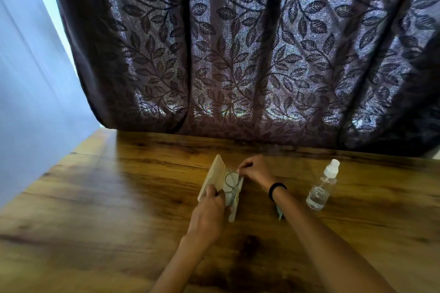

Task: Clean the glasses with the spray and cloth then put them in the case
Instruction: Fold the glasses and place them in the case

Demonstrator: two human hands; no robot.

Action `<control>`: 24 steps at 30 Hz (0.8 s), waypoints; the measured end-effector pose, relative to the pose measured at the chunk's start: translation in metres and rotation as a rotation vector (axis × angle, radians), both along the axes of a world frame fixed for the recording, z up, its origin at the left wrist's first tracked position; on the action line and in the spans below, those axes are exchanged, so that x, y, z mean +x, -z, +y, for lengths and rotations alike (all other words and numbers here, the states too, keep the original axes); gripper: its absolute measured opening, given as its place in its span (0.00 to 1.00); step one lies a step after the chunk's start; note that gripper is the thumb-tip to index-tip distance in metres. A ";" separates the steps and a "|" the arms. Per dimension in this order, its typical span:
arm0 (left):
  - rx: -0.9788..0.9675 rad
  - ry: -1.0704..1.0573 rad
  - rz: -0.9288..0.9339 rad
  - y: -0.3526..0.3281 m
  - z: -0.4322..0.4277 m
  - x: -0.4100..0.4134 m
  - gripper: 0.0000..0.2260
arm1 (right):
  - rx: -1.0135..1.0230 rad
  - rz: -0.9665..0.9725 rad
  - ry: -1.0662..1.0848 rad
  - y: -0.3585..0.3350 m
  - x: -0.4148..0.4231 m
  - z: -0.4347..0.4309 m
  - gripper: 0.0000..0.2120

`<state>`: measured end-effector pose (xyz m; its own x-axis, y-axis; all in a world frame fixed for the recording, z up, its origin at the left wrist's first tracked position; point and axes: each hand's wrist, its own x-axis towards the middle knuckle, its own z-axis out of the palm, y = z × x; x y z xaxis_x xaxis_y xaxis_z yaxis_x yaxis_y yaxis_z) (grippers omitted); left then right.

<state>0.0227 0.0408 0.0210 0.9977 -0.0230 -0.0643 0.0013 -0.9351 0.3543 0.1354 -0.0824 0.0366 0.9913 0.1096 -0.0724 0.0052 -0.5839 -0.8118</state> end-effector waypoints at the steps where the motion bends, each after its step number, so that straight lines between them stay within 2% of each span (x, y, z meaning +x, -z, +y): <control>1: 0.004 0.000 0.004 0.000 0.000 0.000 0.18 | 0.006 -0.006 0.001 0.001 -0.001 0.000 0.04; 15: -0.011 0.007 -0.032 -0.007 0.003 -0.002 0.22 | 0.081 -0.074 0.049 0.000 -0.006 0.000 0.04; 24: -0.043 0.036 -0.137 -0.014 0.004 0.001 0.22 | 0.157 -0.074 0.033 -0.002 -0.009 -0.002 0.05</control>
<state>0.0240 0.0445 0.0346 0.9955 -0.0587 0.0747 -0.0833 -0.9175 0.3889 0.1266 -0.0842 0.0383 0.9966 0.0807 0.0163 0.0511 -0.4511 -0.8910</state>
